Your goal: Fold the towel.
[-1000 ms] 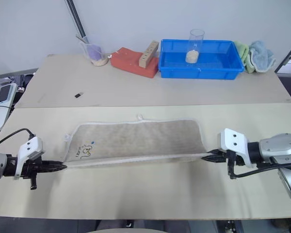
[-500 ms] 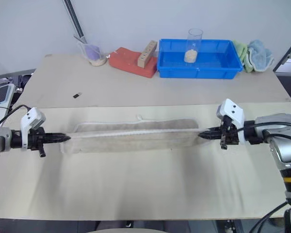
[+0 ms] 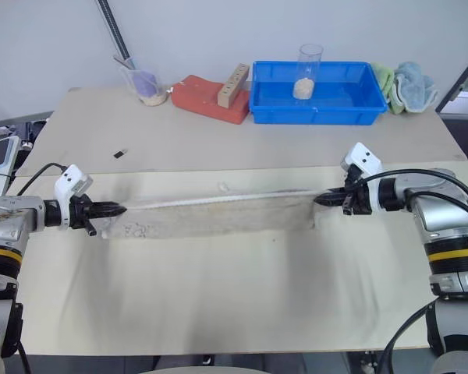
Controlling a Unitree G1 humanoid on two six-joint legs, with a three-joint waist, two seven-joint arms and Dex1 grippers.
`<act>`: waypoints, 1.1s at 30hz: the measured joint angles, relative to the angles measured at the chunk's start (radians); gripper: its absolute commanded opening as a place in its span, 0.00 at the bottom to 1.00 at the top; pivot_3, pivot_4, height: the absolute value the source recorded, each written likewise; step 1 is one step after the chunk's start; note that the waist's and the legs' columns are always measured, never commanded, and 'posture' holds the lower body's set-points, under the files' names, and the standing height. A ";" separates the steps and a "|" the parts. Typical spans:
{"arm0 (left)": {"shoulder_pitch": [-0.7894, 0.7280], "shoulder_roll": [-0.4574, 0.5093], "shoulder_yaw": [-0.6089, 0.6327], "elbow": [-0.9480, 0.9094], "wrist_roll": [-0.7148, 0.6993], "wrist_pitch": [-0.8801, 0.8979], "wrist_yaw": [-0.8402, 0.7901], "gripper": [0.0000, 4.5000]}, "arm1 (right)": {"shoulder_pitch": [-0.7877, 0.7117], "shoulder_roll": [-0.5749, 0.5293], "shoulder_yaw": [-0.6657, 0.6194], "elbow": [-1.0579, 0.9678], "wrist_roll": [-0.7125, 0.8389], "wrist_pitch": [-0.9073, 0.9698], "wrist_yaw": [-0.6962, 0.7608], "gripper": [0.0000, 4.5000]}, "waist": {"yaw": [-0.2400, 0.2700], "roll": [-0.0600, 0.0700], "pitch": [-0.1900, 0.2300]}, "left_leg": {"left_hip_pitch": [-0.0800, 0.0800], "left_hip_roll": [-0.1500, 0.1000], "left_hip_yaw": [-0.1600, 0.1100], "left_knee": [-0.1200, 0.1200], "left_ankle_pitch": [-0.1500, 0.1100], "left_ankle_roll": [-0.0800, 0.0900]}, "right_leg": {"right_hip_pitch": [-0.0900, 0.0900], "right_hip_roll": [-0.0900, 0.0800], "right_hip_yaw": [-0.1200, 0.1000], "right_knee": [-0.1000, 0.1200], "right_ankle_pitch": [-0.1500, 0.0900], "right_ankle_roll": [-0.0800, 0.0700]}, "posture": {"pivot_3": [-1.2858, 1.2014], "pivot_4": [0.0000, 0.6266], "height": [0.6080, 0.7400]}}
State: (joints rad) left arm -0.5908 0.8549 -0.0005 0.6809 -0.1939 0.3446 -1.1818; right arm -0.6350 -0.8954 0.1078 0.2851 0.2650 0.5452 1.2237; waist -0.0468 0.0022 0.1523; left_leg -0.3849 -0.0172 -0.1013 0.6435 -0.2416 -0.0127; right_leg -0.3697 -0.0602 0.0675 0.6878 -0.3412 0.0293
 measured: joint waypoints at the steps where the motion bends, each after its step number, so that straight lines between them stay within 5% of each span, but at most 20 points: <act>1: 0.000 0.000 0.003 0.004 0.001 -0.004 0.007 0.51 | 0.000 0.000 -0.002 0.000 -0.003 -0.002 -0.006 0.44 | 0.000 0.000 0.000 | 0.000 0.000 0.000 0.000 0.000 0.000 | 0.000 0.000 0.000 0.000 0.000 0.000 | 0.52 0.24 1.00; 5: -0.008 -0.001 0.018 0.028 0.004 -0.039 0.035 0.96 | 0.002 0.007 -0.029 0.000 -0.007 -0.016 -0.050 0.75 | 0.001 0.000 0.000 | 0.000 0.000 0.000 0.000 0.000 0.000 | 0.000 0.000 0.000 0.000 0.000 0.000 | 0.52 0.24 1.00; 8: -0.020 0.000 0.030 0.031 0.003 -0.058 0.034 1.00 | 0.008 0.007 -0.075 -0.012 -0.006 -0.019 -0.091 0.99 | 0.002 0.000 0.000 | 0.000 0.000 0.000 0.000 0.000 0.000 | 0.000 0.000 0.000 0.000 0.000 0.000 | 0.52 0.24 1.00; 11: -0.014 0.012 0.059 -0.035 -0.019 -0.054 0.004 1.00 | 0.065 -0.004 -0.159 -0.104 0.023 -0.009 -0.122 0.99 | 0.002 0.000 0.000 | -0.001 0.000 -0.001 0.000 0.000 0.000 | 0.000 0.000 0.000 0.000 0.000 0.000 | 0.52 0.24 1.00; 15: 0.077 0.043 0.092 -0.344 -0.126 0.031 -0.080 1.00 | 0.247 -0.018 -0.264 -0.318 0.075 0.056 -0.174 0.99 | 0.005 0.000 -0.001 | -0.002 0.001 -0.004 0.000 0.000 0.000 | 0.001 0.000 0.000 0.000 0.000 0.000 | 0.52 0.24 1.00; 22: 0.259 0.030 0.081 -0.820 -0.290 0.149 -0.133 1.00 | 0.469 0.171 -0.357 -0.504 0.060 0.153 -0.485 0.99 | -0.002 0.000 -0.001 | 0.000 0.001 -0.003 -0.001 0.000 0.000 | 0.002 0.000 0.004 -0.001 0.000 0.000 | 0.52 0.24 1.00; 27: 0.262 0.008 0.065 -0.902 -0.323 0.159 -0.121 1.00 | 0.462 0.348 -0.379 -0.529 0.063 0.230 -0.687 0.99 | 0.002 0.000 -0.001 | 0.001 0.000 -0.003 -0.001 0.000 0.000 | 0.002 0.001 0.003 -0.001 0.000 0.000 | 0.52 0.24 1.00; 33: 0.251 0.006 0.060 -0.901 -0.323 0.159 -0.109 1.00 | 0.467 0.405 -0.348 -0.532 0.053 0.264 -0.783 0.99 | 0.004 0.000 -0.001 | 0.000 0.000 -0.003 -0.001 0.000 0.000 | 0.003 0.000 0.003 -0.003 0.000 0.000 | 0.52 0.24 1.00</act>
State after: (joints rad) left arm -0.3398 0.8606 0.0597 -0.2202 -0.5171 0.5033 -1.2909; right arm -0.1679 -0.4909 -0.2405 -0.2466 0.3184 0.8092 0.4406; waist -0.0426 0.0021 0.1513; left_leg -0.3846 -0.0175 -0.1039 0.6423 -0.2416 -0.0128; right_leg -0.3670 -0.0599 0.0706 0.6853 -0.3412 0.0292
